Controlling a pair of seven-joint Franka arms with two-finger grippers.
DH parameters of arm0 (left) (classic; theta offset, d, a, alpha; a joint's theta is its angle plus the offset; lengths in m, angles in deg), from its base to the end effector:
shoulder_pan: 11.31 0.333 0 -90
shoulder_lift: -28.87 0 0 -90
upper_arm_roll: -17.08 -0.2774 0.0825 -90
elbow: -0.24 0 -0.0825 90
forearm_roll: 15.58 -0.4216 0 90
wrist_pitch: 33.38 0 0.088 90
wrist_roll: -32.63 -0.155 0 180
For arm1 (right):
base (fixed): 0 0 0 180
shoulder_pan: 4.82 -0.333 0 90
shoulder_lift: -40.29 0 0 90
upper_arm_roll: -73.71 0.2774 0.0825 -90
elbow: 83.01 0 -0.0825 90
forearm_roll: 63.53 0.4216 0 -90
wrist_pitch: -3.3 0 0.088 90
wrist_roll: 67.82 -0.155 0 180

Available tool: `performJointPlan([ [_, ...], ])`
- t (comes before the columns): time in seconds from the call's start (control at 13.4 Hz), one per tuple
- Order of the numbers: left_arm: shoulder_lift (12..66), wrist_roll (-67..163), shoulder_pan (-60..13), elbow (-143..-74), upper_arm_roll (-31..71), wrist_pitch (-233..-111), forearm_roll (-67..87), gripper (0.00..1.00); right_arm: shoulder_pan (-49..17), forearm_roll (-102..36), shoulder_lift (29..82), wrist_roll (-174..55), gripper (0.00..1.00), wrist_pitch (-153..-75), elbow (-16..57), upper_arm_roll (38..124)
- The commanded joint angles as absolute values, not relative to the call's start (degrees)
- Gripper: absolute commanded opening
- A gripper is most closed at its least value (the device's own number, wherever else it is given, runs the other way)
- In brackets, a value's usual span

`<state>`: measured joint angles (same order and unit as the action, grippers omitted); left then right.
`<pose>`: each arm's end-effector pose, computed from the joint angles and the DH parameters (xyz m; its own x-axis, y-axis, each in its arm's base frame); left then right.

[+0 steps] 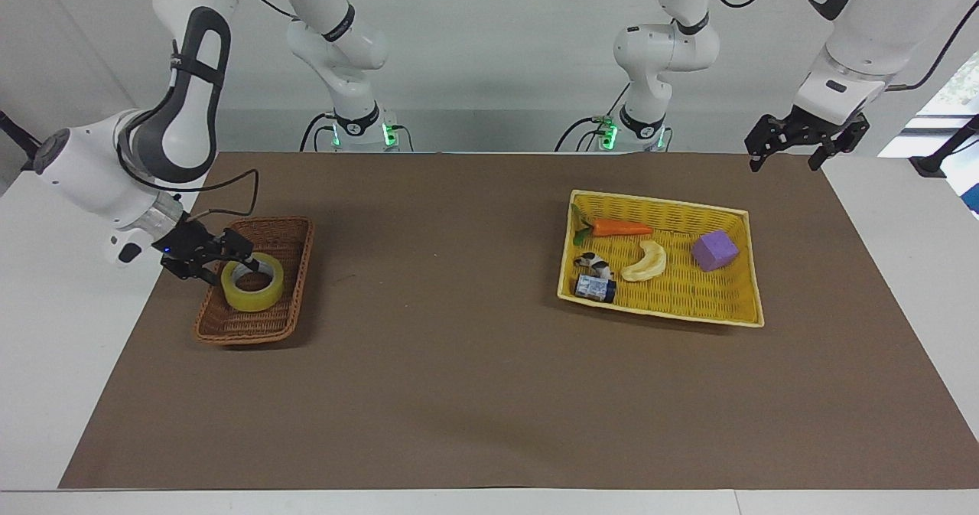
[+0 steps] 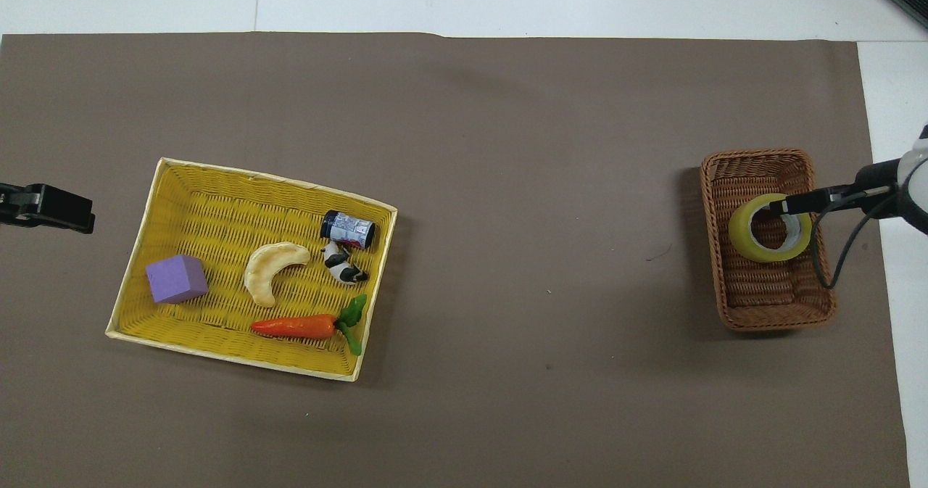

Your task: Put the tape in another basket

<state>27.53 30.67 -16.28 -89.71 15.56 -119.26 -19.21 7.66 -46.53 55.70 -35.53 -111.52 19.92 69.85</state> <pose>0.5756 -0.0244 0.5463 0.9947 -0.0896 -0.0496 -0.0926 -0.9938 -0.0610 0.6267 -0.1512 0.2947 0.9883 0.1381 0.0652 0.1499 -0.9584 -0.2430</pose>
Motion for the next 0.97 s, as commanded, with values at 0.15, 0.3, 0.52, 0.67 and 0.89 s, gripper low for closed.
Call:
performJointPlan([
  [0.15,27.8,29.9,-15.5,-88.9,16.0,-118.3,-19.7,1.0,1.9,-56.3,55.5,-49.6,1.0,-113.1,14.6,70.2],
  [0.3,27.8,29.9,-15.5,-88.9,16.0,-118.3,-19.7,1.0,0.1,-59.9,54.6,-57.8,1.0,-112.4,13.4,70.5],
  [0.52,27.8,29.8,-15.5,-88.9,16.0,-118.3,-19.7,1.0,-3.0,-60.2,51.8,-70.4,1.0,-108.9,14.1,70.5],
  [0.67,27.8,29.9,-15.5,-88.9,16.0,-118.3,-19.7,1.0,-5.8,-60.2,49.5,-77.3,1.0,-106.3,14.5,70.5],
  [0.89,27.8,29.9,-15.5,-88.9,16.0,-118.3,-19.7,1.0,-7.9,-60.2,44.3,-83.6,1.0,-101.6,14.4,70.5],
])
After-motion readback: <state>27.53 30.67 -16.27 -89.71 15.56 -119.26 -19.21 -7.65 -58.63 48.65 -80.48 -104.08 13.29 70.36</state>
